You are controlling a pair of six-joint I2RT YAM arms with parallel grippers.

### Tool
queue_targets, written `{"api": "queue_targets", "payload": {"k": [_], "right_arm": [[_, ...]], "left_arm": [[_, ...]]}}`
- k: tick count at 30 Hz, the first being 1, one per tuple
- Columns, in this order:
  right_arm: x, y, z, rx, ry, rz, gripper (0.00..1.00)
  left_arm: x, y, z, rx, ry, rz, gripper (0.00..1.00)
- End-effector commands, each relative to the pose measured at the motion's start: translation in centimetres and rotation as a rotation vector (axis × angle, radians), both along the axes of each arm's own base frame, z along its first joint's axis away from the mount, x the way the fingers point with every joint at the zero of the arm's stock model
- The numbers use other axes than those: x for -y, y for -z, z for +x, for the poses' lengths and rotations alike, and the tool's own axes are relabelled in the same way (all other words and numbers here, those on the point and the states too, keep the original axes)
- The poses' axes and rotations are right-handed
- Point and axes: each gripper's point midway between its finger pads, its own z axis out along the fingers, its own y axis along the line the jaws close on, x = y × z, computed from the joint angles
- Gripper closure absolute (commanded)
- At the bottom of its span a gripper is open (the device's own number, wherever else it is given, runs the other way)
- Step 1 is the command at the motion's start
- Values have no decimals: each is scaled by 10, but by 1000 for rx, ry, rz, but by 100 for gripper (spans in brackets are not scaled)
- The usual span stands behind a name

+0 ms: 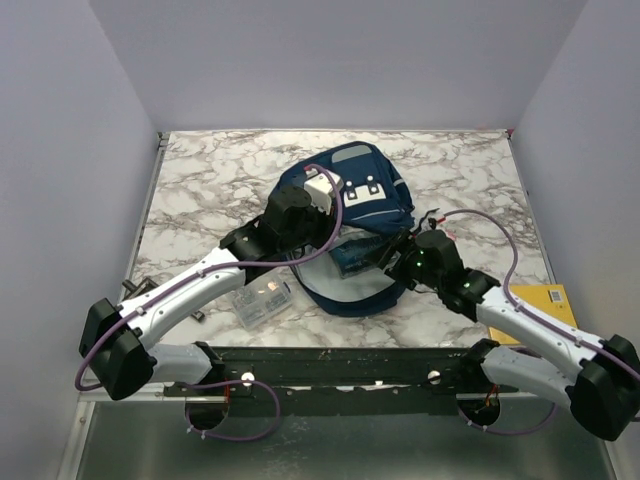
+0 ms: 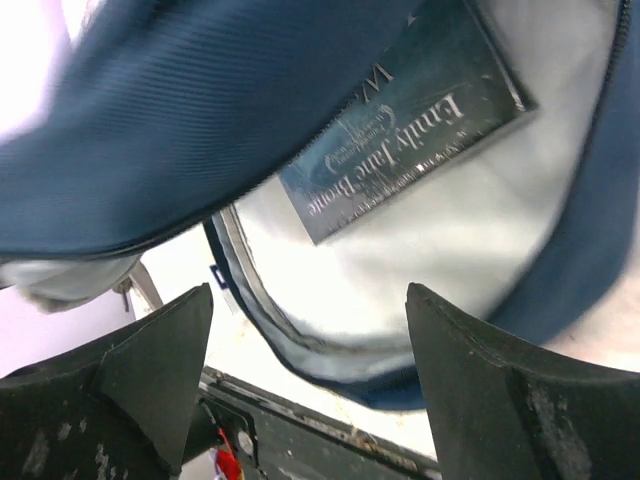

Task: Pack the student bag
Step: Place the book in the student bag, then unzip the student bag at the center of the board.

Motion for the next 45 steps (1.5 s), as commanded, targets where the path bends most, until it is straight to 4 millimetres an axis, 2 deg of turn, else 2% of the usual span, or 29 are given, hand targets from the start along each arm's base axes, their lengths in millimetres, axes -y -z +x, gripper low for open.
{"api": "queue_targets", "payload": {"k": [1,3,6,9,12,13,15,18,21,23,25,26,28,29,32,36,41,45], "right_arm": [[48,16,-43,-164,-6,-244,18],[56,5,-56,-140,-20,-224,18],[66,-19,-61,-54,17,-170,19],[68,-36,-52,30,35,-161,20],[62,-34,-35,31,9,-242,22],[61,-37,-27,38,12,-267,23],[59,-43,-13,69,13,-317,24],[54,-47,13,119,3,-319,25],[50,-39,38,113,-28,-267,31],[45,-37,49,122,-68,-204,33],[51,-33,61,134,-59,-216,34],[54,-32,67,137,-53,-230,37],[62,-28,77,144,-31,-242,52],[67,-26,82,141,-19,-226,54],[81,-15,93,113,-7,-121,56],[70,-6,98,106,-69,-77,57],[65,17,102,51,-126,-94,62],[65,36,99,8,-147,-114,61]], "left_arm": [[0,14,3,-103,-65,-38,100],[6,26,-7,-170,-35,-55,100],[15,47,-26,-280,17,-70,100],[18,78,-48,-389,62,-73,100],[16,101,-64,-463,89,-62,100],[16,105,-70,-480,107,-62,94],[14,107,-78,-493,123,-72,75],[7,102,-80,-461,120,-81,57],[4,88,-81,-425,133,-102,47],[3,80,-79,-417,138,-111,44],[3,72,-77,-411,145,-122,42],[4,67,-76,-406,152,-127,41],[5,64,-72,-406,148,-122,40],[6,64,-70,-407,147,-119,39],[12,67,-66,-429,153,-118,38],[24,79,-66,-503,176,-119,38],[31,97,-65,-561,169,-120,38],[34,108,-65,-592,163,-124,38]]}}
